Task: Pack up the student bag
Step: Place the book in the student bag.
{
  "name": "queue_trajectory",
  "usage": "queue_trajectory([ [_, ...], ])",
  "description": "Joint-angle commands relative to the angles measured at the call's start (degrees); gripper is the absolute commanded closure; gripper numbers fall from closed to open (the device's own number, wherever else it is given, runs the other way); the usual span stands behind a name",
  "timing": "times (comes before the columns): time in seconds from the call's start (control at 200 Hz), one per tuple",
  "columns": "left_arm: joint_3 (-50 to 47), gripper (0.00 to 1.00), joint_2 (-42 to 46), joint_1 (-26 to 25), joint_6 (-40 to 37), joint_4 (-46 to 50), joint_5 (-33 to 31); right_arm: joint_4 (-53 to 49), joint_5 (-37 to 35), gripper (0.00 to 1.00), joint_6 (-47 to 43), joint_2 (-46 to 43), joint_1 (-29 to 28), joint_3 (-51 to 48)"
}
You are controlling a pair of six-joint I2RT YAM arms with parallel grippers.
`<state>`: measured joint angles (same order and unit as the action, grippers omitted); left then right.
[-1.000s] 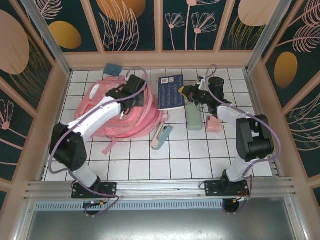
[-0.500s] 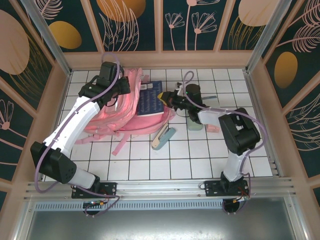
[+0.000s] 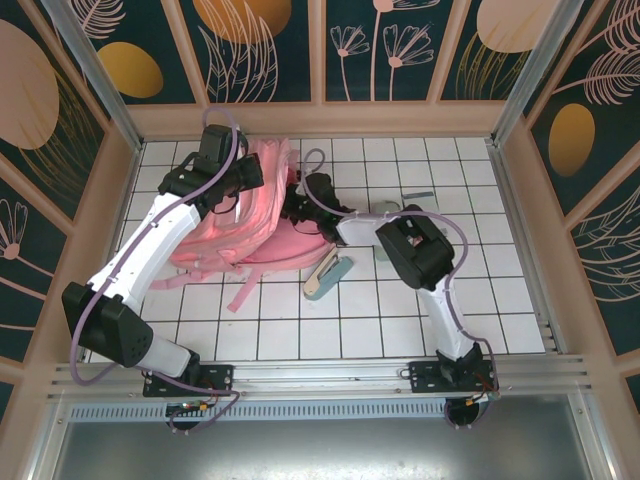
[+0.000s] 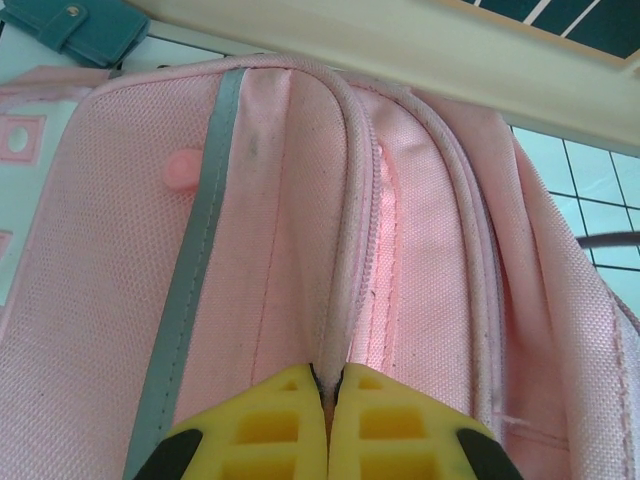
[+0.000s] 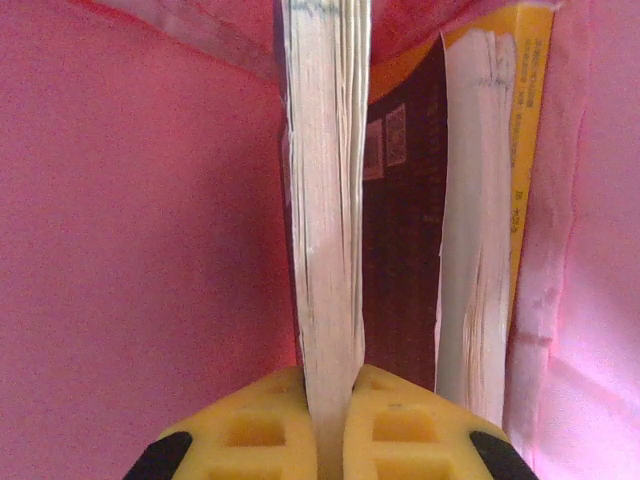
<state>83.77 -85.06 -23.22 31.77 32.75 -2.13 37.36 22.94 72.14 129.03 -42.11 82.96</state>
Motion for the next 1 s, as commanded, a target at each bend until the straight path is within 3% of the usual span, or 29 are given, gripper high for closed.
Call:
queue_trajectory([
  [0.0, 0.7, 1.00, 3.1, 0.0, 1.7, -8.9, 1.7, -3.4, -1.7, 1.00, 0.3, 4.0, -1.4, 8.2],
  [0.055, 0.6, 1.00, 3.0, 0.0, 1.6, -9.0, 1.9, -7.8, -0.1, 0.97, -1.3, 6.4, -2.0, 13.3],
  [0.145, 0.3, 1.00, 2.8, 0.1, 1.5, -9.1, 1.8, -14.4, 3.0, 0.74, -4.2, 8.8, -2.5, 19.7],
  [0.22, 0.1, 1.00, 3.0, 0.3, 1.2, -9.1, 1.6, -16.8, 3.3, 0.59, -6.4, 7.8, -2.6, 19.8],
  [0.3, -0.4, 1.00, 3.3, 0.7, 1.0, -9.2, 1.5, -18.5, 3.1, 0.51, -8.8, 5.4, -2.2, 18.1],
  [0.69, -5.0, 1.00, 5.3, 2.0, 0.9, -11.3, 1.3, -29.3, 3.8, 0.43, -19.6, -6.8, 2.0, 7.8],
  [0.996, -9.1, 1.00, 5.9, 2.3, 2.4, -14.2, 2.3, -29.3, 5.8, 0.42, -22.0, -10.0, 4.8, 0.8],
])
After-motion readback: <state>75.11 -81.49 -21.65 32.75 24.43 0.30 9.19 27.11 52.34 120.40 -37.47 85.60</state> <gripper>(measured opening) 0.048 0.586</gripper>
